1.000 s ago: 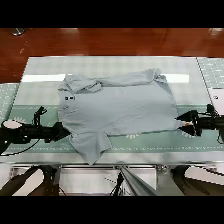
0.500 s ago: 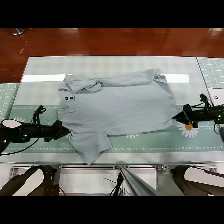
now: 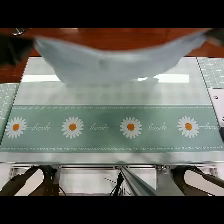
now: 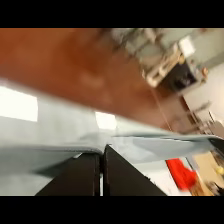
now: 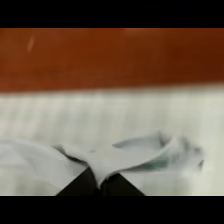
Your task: Fold the shirts.
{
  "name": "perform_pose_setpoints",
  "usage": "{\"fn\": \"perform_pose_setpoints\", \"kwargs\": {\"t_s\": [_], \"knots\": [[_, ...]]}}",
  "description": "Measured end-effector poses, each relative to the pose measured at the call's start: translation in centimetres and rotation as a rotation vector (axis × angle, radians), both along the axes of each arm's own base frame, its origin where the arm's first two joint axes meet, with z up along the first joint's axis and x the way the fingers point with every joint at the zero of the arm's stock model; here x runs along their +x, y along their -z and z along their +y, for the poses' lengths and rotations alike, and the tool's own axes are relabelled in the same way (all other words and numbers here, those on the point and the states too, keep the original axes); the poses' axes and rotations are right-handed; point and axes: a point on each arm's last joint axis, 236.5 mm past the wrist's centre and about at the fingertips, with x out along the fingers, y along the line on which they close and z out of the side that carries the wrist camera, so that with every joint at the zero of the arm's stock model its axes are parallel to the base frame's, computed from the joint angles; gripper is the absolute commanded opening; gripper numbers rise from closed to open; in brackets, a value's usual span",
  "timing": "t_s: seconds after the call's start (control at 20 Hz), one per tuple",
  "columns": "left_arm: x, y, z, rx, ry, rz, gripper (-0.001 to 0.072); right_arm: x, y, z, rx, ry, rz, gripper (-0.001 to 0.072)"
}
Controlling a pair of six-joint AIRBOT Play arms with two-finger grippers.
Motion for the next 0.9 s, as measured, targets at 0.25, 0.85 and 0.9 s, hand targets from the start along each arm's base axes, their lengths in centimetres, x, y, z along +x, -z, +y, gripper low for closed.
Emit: {"fn": "perform_pose_setpoints", "kwargs": {"t_s": [0.25,0.85,0.9], "knots": [[-6.6,-16.8,1.9,0.323,-0.242,-0.345,0.0022,-10.2,-16.4,0.4,-0.228,0.144,-0.401,0.0022],[-25.7,-20.7,6.0,0.737,-0.71,-0.402,0.0023,-26.6,-16.6,0.1,-0.369,0.327,-0.421,0.0022],[-25.0,-19.1,6.5,0.749,-0.702,-0.341,0.0022,-26.3,-15.8,0.1,-0.363,0.322,-0.397,0.0022]]}}
